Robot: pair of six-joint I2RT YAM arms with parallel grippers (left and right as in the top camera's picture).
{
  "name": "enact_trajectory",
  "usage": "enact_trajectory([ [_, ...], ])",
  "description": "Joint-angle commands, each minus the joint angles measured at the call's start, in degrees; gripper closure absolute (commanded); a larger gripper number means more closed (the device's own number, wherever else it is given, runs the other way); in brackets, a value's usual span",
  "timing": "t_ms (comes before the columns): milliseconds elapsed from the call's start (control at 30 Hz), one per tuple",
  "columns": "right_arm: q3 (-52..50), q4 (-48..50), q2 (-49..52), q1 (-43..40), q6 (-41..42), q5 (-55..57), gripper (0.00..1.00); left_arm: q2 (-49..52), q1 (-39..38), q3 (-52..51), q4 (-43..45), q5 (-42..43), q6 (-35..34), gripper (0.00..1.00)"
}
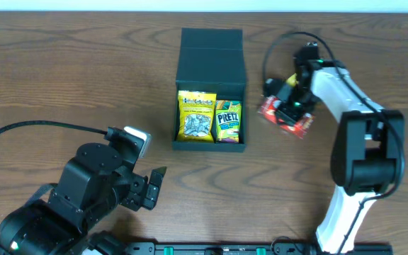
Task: Pack container
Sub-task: 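Carry the Hello Panda box left over the black box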
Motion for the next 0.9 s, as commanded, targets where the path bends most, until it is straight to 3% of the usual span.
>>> enact_trajectory([
  [0,5.4,-0.5,0.5,3.8,6.5,-2.2,0.49,-0.2,-0.1,0.7,-0.1,-0.4,-0.4,0.05],
  [400,23.6,-11.5,0.5,9.9,25.7,-2.5,0.52,-0.2,-0.1,0.7,-0.1,-0.4,-0.4,0.05],
  [500,26.4,-13.7,0.5,10.5,33.9,-3.9,0.53,-0.2,-0.1,0.7,-0.1,-0.4,-0.4,0.05],
  [667,27.5,-13.9,0.5,11.9,48.1,-15.4,0.55,-0.2,-0.1,0.7,-0.1,-0.4,-0.4,0.05],
  [867,27.4,-13.7,0.5,15.0,63.6,-14.8,0.56,-0.2,-0.1,0.7,-0.1,-0.4,-0.4,0.05],
])
